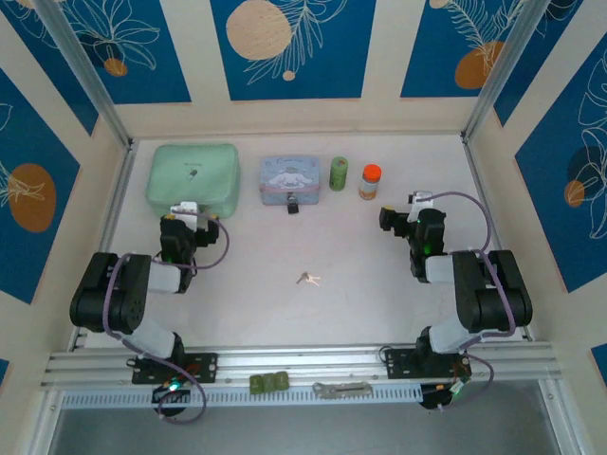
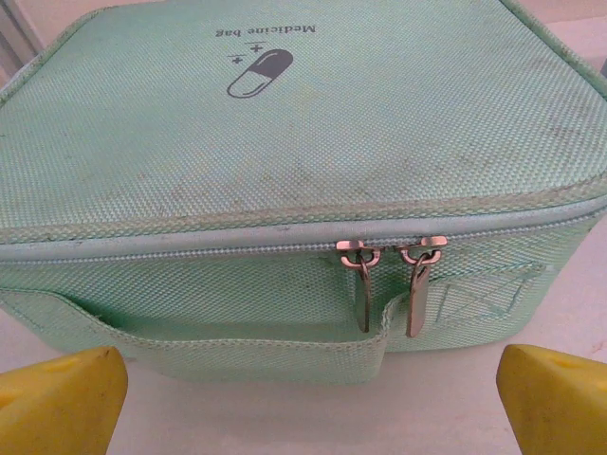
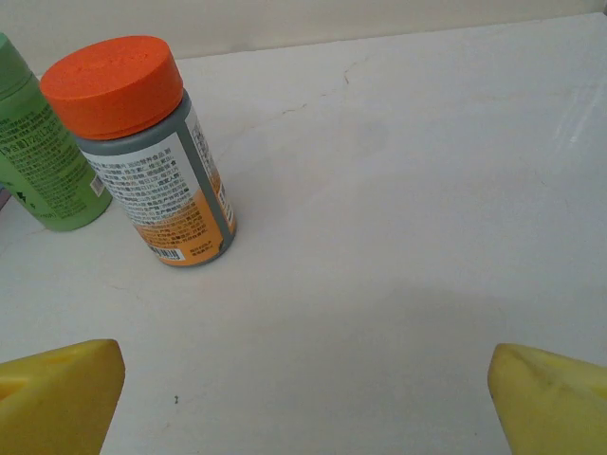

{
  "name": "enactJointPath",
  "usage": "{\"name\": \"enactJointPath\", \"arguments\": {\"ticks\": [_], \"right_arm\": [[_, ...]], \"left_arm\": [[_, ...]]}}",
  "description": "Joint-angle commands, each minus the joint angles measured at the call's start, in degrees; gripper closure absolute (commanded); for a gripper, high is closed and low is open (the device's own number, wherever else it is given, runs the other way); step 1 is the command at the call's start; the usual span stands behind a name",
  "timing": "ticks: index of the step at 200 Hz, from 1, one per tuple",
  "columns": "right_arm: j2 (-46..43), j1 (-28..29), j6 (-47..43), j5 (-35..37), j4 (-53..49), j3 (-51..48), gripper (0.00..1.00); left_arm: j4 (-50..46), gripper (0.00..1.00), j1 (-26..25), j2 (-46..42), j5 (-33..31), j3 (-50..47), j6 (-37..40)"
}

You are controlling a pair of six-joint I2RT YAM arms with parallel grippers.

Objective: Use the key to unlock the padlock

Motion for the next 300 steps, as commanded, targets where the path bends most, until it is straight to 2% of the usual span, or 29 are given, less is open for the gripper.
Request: {"name": "enactJointPath", "arguments": {"ticks": [1,153,173,201,224,236,264,279,300], "right_arm": [[-0.3,0.4,-0.2,0.3,0.7,-0.1,0.01],[-1.9,0.8,-1.2,0.0,0.0,-0.3,0.01],[-7.4,3.7,-3.4,3.2,-8.8,2.3,0.01],[-14.8,7.9,-6.2,7.2,-19.4,6.3,0.03],[-16.9,12.5,-5.5,5.1,-26.3,9.7,0.03],[-16.5,16.0,-5.3,2.3,-30.7,11.7,0.03],[-12.8,27.4,-9.4,-4.5,-40.4,17.5,0.04],[-9.1,33.3,-12.7,-8.2,-47.4,22.1,0.04],[-2.0,38.6,-17.1,-11.9,-61.4,31.2,0.14]], "left_arm": [[-0.3,0.01,-0.1,0.1,1.3,1.0,0.6],[-0.1,0.01,-0.1,-0.2,1.3,0.9,0.7],[-2.8,0.01,-0.7,-4.0,-0.3,0.9,1.0],[-14.3,0.01,-1.9,-14.3,-5.0,2.8,0.6],[-20.1,0.01,-2.3,-20.2,-6.3,5.0,-6.0],[-24.8,0.01,-2.6,-22.2,-5.2,6.8,-11.9],[-34.5,0.01,-3.5,-24.7,2.6,10.2,-24.0],[-37.2,0.01,-3.9,-25.8,3.4,9.9,-29.1],[-38.7,0.01,-3.9,-27.0,3.8,8.6,-33.7]]}}
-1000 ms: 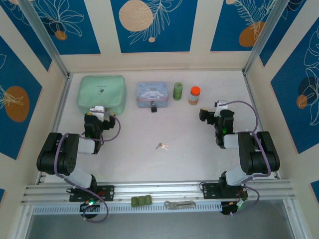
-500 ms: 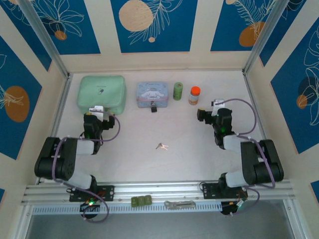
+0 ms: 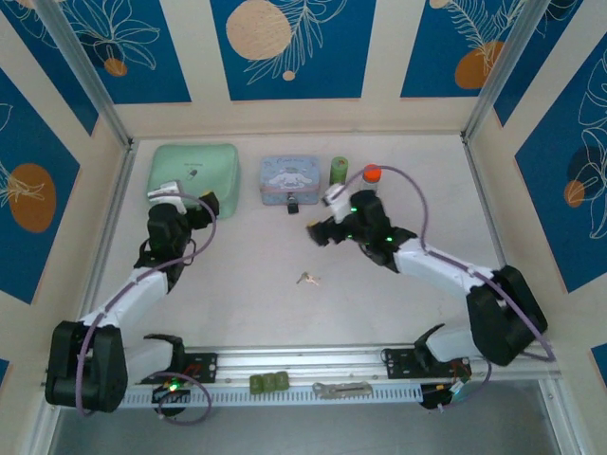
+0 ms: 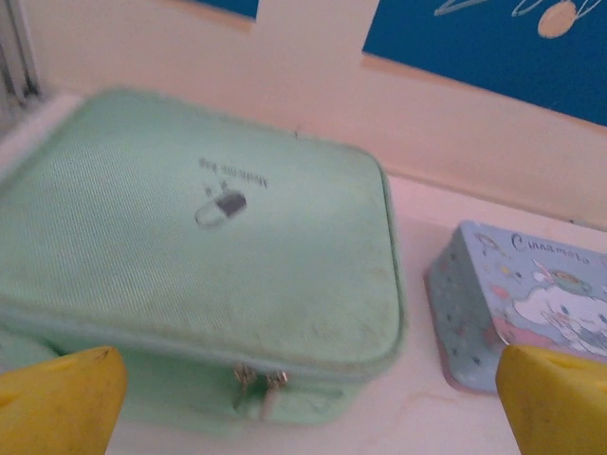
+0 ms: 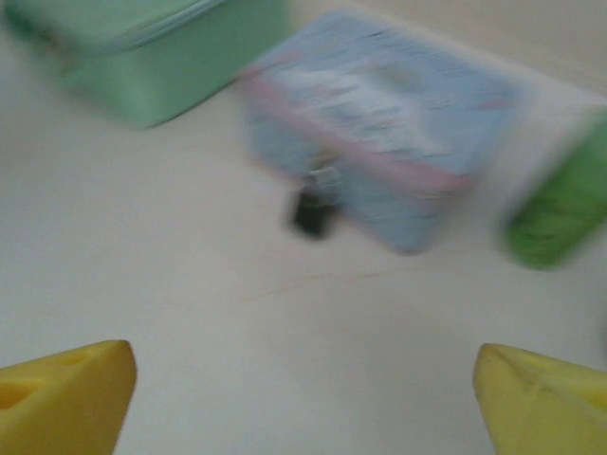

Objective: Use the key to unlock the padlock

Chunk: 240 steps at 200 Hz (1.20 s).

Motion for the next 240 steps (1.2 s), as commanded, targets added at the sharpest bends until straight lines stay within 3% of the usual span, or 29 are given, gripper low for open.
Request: {"name": "enactJointPath", "arguments": {"ticks": [1,39,55,72,156,210,240], "right_arm": [[6.1,4.6,-6.4,-7.0,-19.1,8.2,0.15],[21.5,7.3,-9.5,-10.1,-45.9,26.2,0.33],[26.8,8.2,-10.1,-8.0,-53.0,31.1,0.33],[31.2,8.5,-10.3,-8.4,-58.3,34.9,0.40],[32.4,10.4,-7.0,-9.9,-56.4,31.0,0.45],[32.6,10.6,-1.0,-9.9,-51.6,29.4,0.70],[31.4,10.3,3.2,-9.2,-48.7,28.1,0.92]], "left_arm": [[-6.9,0.01,-0.4,-1.7,3.0,-0.6,-9.9],[-8.0,0.01,-0.4,-3.0,2.0,-1.2,-10.6],[-7.3,0.01,-0.3,-2.4,2.2,-1.3,-11.3],[-6.1,0.01,-0.4,-1.3,3.2,-1.4,-12.1],[-4.1,0.01,-0.4,-0.5,4.4,-1.7,-14.7],[-4.6,0.01,-0.4,-2.2,6.8,-2.1,-17.5],[-4.2,0.00,-1.4,-2.7,10.1,-3.6,-22.1]]}}
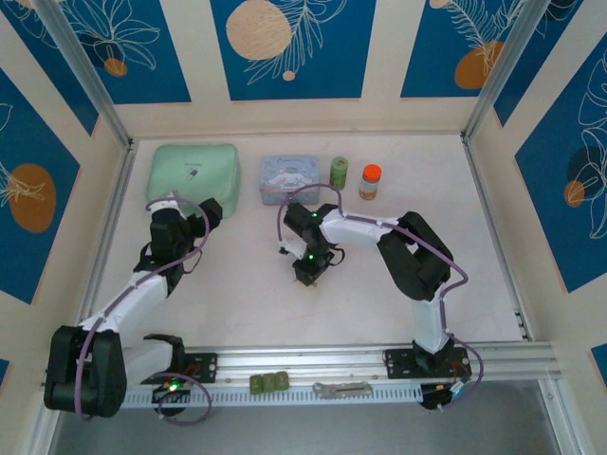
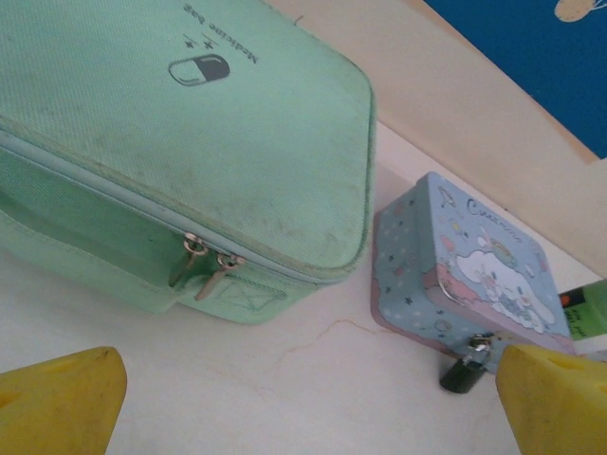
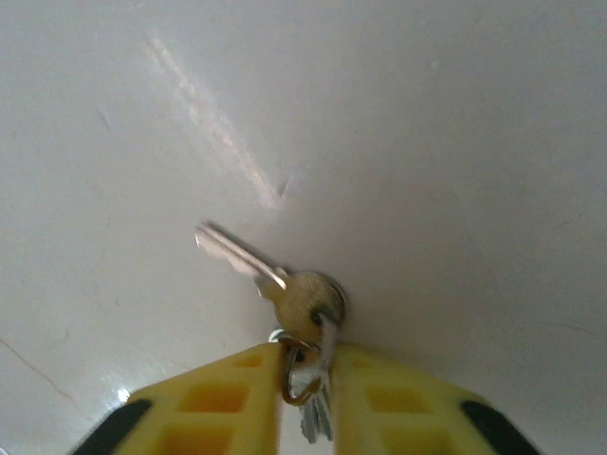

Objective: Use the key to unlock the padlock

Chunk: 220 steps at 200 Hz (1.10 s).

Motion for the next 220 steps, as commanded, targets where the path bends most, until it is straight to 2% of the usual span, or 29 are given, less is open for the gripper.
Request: {"name": "enactJointPath", "arguments": {"ticks": [1,15,45,72,104,146,172,220], "right_arm": [[-1.8,0.1,5.0,-1.3,2.8,-1.7,0.93],[-3.0,-0.7,7.0,-2.7,4.2,-2.8,1.00],[-7.1,-3.0,13.3,-7.9,9.5,-7.1,1.00],[-9.4,-4.8,20.1,-12.0,14.7,-10.3,1.00],[-11.5,-5.7,26.7,-13.3,20.7,-14.0,1.00],[-13.5,-6.7,30.3,-16.0,25.4,-16.8,1.00],[-12.4,-6.7,29.9,-15.2,23.5,-16.4,1.00],[-12.1,-2.8,28.4,-4.7,10.6,-14.0,1.00]], "left_arm": [[1.3,0.00,-1.3,-1.2,4.0,-1.8,-4.6],[1.5,0.00,-2.6,-1.4,4.7,-2.7,-6.6],[1.7,0.01,-7.3,-1.5,3.6,-4.3,-10.0],[5.1,0.01,-13.7,0.8,1.4,-5.8,-16.6],[7.7,0.02,-21.3,4.3,-2.6,-6.2,-24.7],[8.3,0.02,-27.4,8.4,-6.0,-5.8,-36.5],[10.2,0.02,-30.7,11.1,-6.5,-5.0,-41.0],[7.3,0.02,-31.2,10.2,-9.5,-3.7,-38.0]]}}
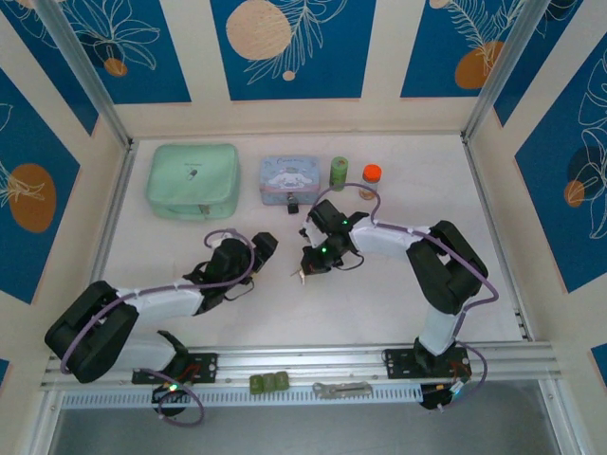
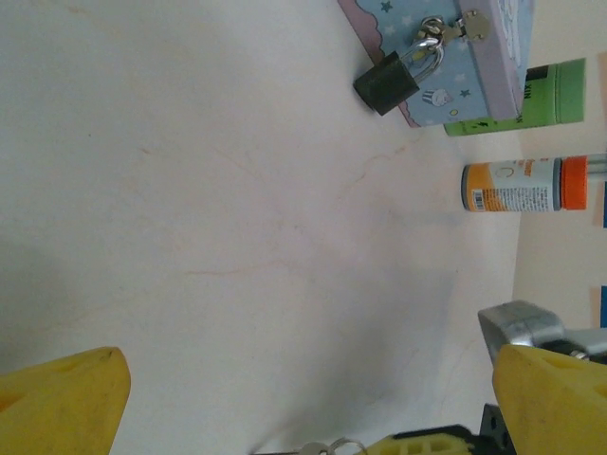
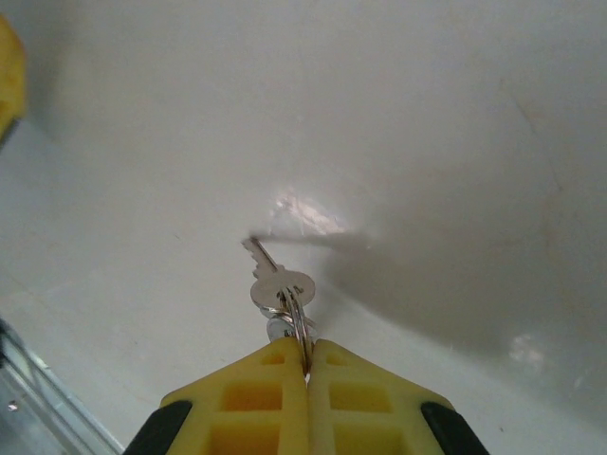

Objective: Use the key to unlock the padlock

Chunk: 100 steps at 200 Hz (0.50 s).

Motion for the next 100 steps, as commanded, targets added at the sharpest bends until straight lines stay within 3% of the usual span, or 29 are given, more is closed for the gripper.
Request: {"name": "enactJointPath", "arguments": {"ticks": [1,16,51,69,100], "right_arm": [[-0.5,2.3,-0.2,5.0,-8.7,1.3,1.00],[-1.0,3.2,0.0,6.0,-11.3,0.8,0.99],[-2.9,5.9,-1.8,9.1,-14.9,1.5,0.68],[-4.2,5.9,-3.5,11.1,-14.7,2.3,0.62],[-3.0,6.5,-7.6,13.7,-13.6,4.5,0.61]], "left_arm": [[-0.8,0.02,-0.2,-1.6,-3.7,1.8,0.4],[-2.6,0.02,-0.3,-2.6,-4.8,2.2,1.8],[-4.9,0.01,-0.1,-4.8,-6.5,2.8,4.3],[-5.6,0.00,0.0,-5.7,-7.5,2.5,5.0],[-6.8,0.00,0.2,-8.1,-8.9,2.0,5.9]]}}
